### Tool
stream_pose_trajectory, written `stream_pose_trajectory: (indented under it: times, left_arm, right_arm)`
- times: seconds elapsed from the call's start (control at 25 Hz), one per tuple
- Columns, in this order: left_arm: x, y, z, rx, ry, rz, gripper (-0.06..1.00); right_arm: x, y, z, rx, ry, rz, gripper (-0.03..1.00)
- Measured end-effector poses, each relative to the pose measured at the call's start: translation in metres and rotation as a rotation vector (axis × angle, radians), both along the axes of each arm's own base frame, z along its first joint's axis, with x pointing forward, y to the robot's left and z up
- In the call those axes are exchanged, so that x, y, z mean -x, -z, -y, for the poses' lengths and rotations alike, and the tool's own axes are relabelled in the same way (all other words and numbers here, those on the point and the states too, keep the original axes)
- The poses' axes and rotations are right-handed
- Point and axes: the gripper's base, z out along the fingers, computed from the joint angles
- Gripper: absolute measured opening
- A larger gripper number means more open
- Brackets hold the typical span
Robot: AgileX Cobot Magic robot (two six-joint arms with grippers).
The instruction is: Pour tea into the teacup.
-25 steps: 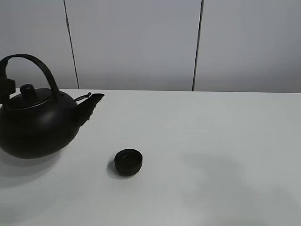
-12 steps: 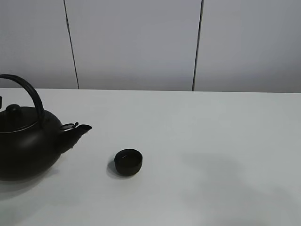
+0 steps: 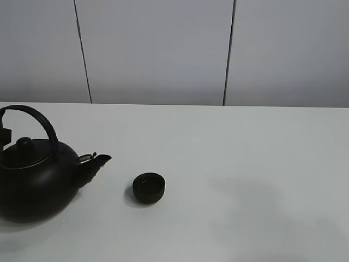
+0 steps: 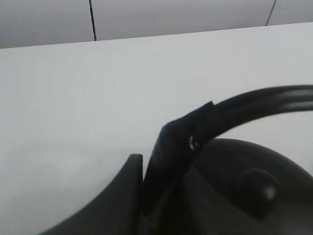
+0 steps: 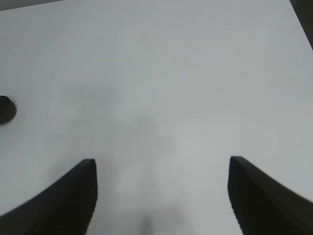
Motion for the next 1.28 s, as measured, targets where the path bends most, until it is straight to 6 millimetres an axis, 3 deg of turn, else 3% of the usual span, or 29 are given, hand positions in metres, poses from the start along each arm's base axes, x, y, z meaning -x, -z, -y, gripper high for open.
stream_pose_trajectory:
  times: [0.68,1.28]
  left_arm:
    - [-0.0011,0.0018,0.0002,0.01,-0.001,0.003,0.14]
    - [-0.0019,-0.005,0.0014,0.066,-0.006,0.064,0.32]
  right_arm:
    - [0.0,0.0,0.0,0.0,0.0,0.0,0.52]
    - [0.0,0.0,0.0,0.0,0.0,0.0,0.52]
